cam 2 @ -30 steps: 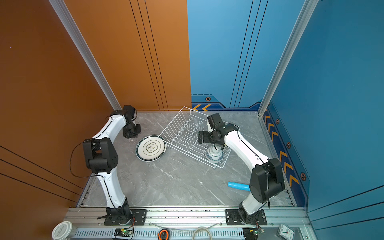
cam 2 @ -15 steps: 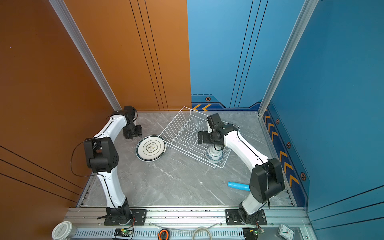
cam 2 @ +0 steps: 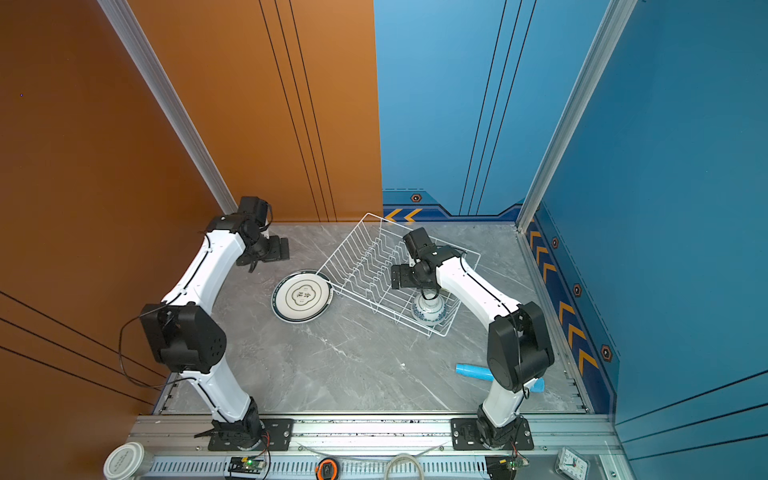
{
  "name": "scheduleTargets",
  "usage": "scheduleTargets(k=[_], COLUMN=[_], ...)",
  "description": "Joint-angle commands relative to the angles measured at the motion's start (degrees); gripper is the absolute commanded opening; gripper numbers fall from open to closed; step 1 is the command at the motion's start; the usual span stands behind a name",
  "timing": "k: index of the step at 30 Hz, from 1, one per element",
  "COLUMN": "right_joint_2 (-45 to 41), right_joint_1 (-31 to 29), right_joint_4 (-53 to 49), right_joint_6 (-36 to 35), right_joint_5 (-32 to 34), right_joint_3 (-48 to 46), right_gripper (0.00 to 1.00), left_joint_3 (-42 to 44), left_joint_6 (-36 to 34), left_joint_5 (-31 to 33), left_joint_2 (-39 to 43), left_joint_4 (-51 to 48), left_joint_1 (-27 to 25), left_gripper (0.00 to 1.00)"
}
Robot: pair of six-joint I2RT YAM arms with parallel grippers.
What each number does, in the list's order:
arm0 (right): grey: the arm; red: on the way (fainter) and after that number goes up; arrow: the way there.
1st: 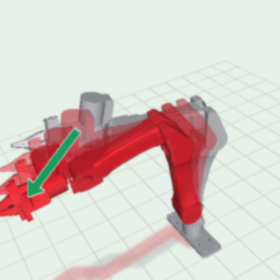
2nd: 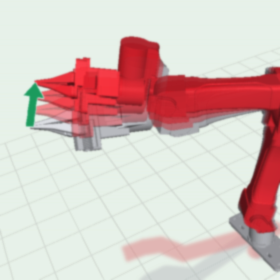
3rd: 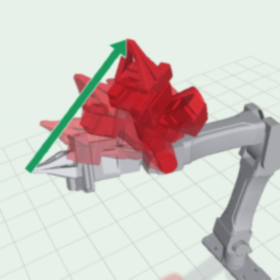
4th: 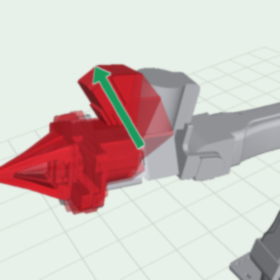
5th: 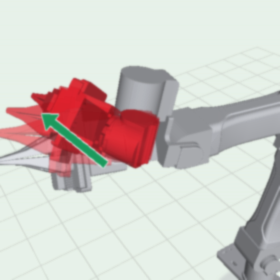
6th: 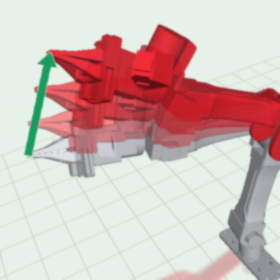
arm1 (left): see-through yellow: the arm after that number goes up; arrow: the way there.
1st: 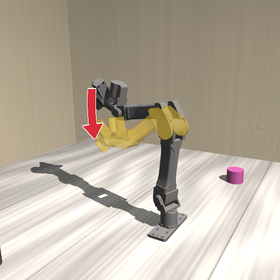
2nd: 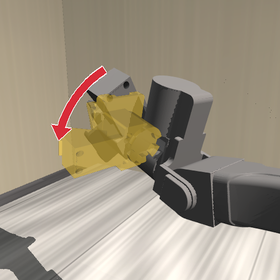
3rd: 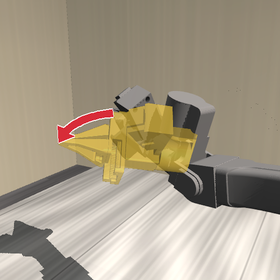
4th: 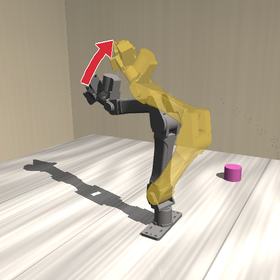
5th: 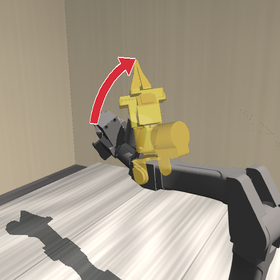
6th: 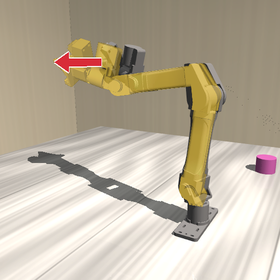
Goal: Unload the mixed dishes from the dish rack
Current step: 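Set the glass on the table and open the left gripper, then grasp a second clear glass in the rack with the right gripper while left gripper returns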
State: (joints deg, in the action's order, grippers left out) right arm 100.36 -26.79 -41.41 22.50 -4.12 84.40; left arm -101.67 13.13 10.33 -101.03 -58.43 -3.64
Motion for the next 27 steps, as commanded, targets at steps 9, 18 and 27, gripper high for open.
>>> scheduleTargets(k=[9,18,27], right_joint_2=[7.6,11.8,14.0], right_joint_1=[2.4,2.6,2.6], right_joint_4=[-1.2,-1.2,-1.2], right_joint_6=[2.9,3.7,4.2], right_joint_5=[4.0,5.1,6.3], right_joint_3=[7.9,10.7,11.8], right_gripper=[0.95,0.88,0.75], left_joint_3=[10.6,28.3,31.7], left_joint_6=[2.2,8.2,9.3], left_joint_5=[0.3,-11.5,-13.8], left_joint_2=[11.8,26.2,26.1], left_joint_4=[7.6,23.1,24.1], left_joint_1=[-9.8,-12.4,-13.5], left_gripper=[0.98,0.98,0.98])
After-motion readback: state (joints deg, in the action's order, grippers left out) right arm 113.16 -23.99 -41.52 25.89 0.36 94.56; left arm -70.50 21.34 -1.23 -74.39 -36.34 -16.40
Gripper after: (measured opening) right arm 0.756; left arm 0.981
